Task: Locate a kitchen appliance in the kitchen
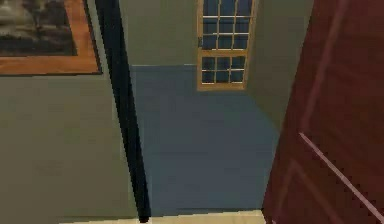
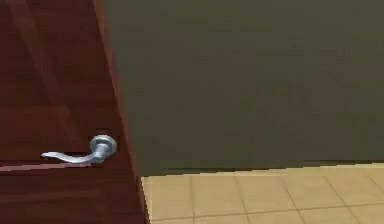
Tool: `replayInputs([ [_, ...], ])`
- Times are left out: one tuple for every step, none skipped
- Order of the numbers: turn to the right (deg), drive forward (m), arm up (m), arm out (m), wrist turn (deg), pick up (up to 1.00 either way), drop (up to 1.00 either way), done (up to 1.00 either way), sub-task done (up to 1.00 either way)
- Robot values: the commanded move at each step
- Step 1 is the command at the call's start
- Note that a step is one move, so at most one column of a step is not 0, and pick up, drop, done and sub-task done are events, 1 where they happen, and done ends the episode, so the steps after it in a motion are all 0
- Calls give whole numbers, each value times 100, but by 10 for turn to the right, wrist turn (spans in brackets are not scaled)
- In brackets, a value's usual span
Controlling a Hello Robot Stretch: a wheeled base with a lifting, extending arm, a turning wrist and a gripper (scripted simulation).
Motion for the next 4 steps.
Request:
replayInputs([
  [0, 100, 0, 0, 0, 0, 0, 0, 0],
  [60, 0, 0, 0, 0, 0, 0, 0, 0],
  [0, 35, 0, 0, 0, 0, 0, 0, 0],
  [-450, 0, 0, 0, 0, 0, 0, 0, 0],
])
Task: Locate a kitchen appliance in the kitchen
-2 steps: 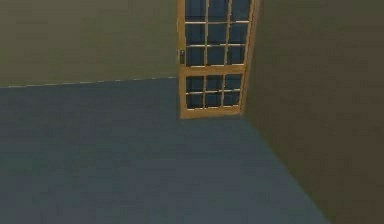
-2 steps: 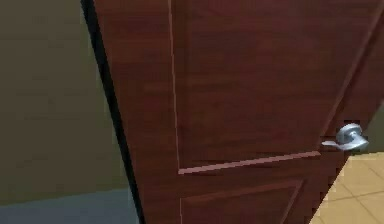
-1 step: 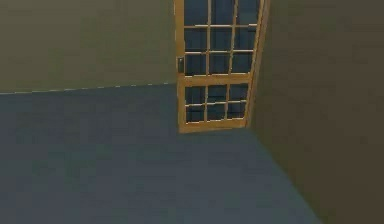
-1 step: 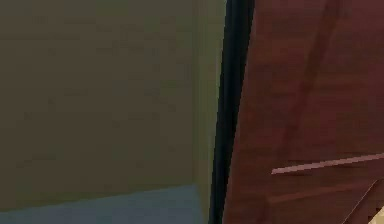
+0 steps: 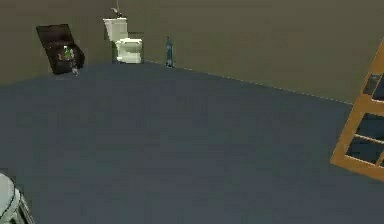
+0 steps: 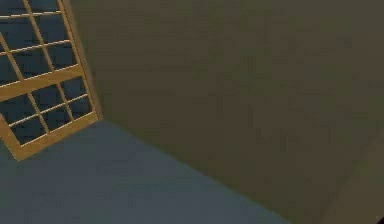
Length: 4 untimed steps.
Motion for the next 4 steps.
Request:
replayInputs([
  [-450, 0, 0, 0, 0, 0, 0, 0, 0],
  [-360, 0, 0, 0, 0, 0, 0, 0, 0],
  [0, 5, 0, 0, 0, 0, 0, 0, 0],
  [450, 0, 0, 0, 0, 0, 0, 0, 0],
])
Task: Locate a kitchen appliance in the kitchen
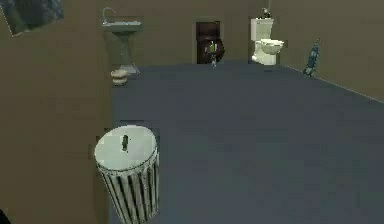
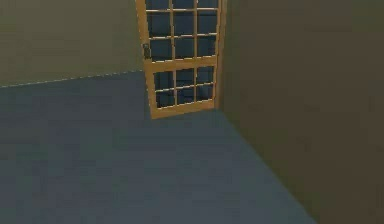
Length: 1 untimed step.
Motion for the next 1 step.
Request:
replayInputs([
  [450, 0, 0, 0, 0, 0, 0, 0, 0],
])
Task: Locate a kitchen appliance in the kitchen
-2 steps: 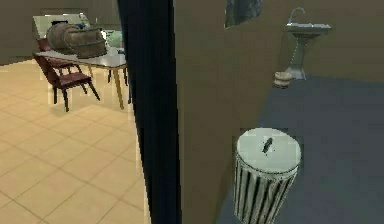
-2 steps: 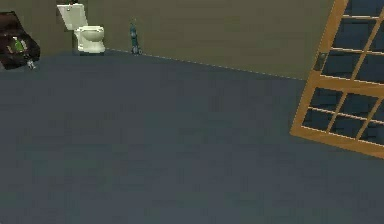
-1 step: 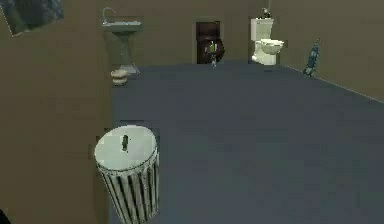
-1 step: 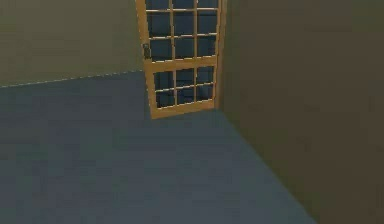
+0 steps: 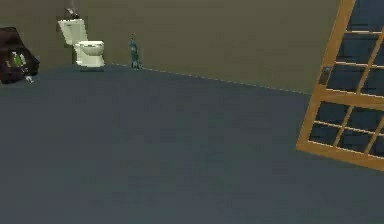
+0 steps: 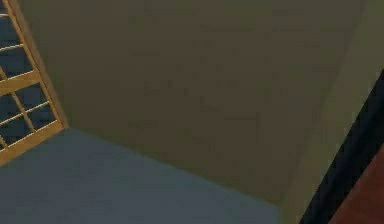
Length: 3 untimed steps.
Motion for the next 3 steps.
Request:
replayInputs([
  [360, 0, 0, 0, 0, 0, 0, 0, 0],
  [0, 15, 0, 0, 0, 0, 0, 0, 0],
  [-180, 0, 0, 0, 0, 0, 0, 0, 0],
])
